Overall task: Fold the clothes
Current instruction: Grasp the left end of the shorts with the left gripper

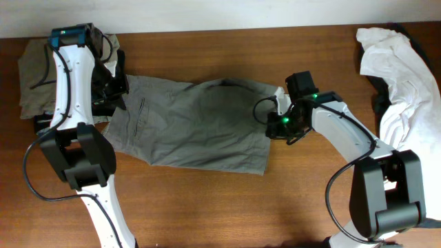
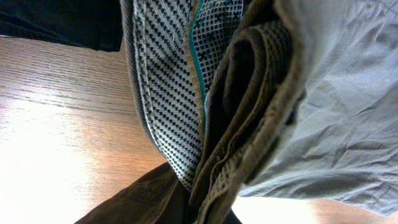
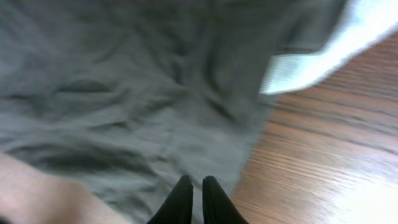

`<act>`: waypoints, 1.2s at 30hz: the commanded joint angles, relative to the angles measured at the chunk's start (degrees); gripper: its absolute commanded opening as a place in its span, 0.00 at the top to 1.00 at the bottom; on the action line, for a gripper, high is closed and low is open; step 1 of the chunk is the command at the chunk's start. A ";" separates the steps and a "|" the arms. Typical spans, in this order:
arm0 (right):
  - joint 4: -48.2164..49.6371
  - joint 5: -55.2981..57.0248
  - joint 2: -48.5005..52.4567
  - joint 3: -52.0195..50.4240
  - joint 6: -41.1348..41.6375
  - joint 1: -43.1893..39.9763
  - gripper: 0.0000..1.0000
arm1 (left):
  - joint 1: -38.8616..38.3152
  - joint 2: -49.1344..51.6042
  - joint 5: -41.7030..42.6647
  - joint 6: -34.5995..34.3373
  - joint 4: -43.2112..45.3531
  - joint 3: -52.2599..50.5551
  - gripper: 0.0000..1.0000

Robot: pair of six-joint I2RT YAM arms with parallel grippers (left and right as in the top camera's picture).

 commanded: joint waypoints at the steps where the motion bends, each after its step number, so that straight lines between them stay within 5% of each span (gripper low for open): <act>1: 0.72 -3.65 1.75 -0.35 0.61 1.79 0.87 | 0.09 -1.36 -0.48 -2.27 -0.22 1.11 0.99; 12: 1.79 1.57 9.35 -0.33 0.63 1.73 0.87 | -1.09 -11.43 -0.11 -3.13 -0.20 1.11 0.99; 36: -3.17 8.41 11.26 6.21 0.20 -3.21 0.86 | -27.04 -14.16 6.10 -5.46 6.29 0.59 0.99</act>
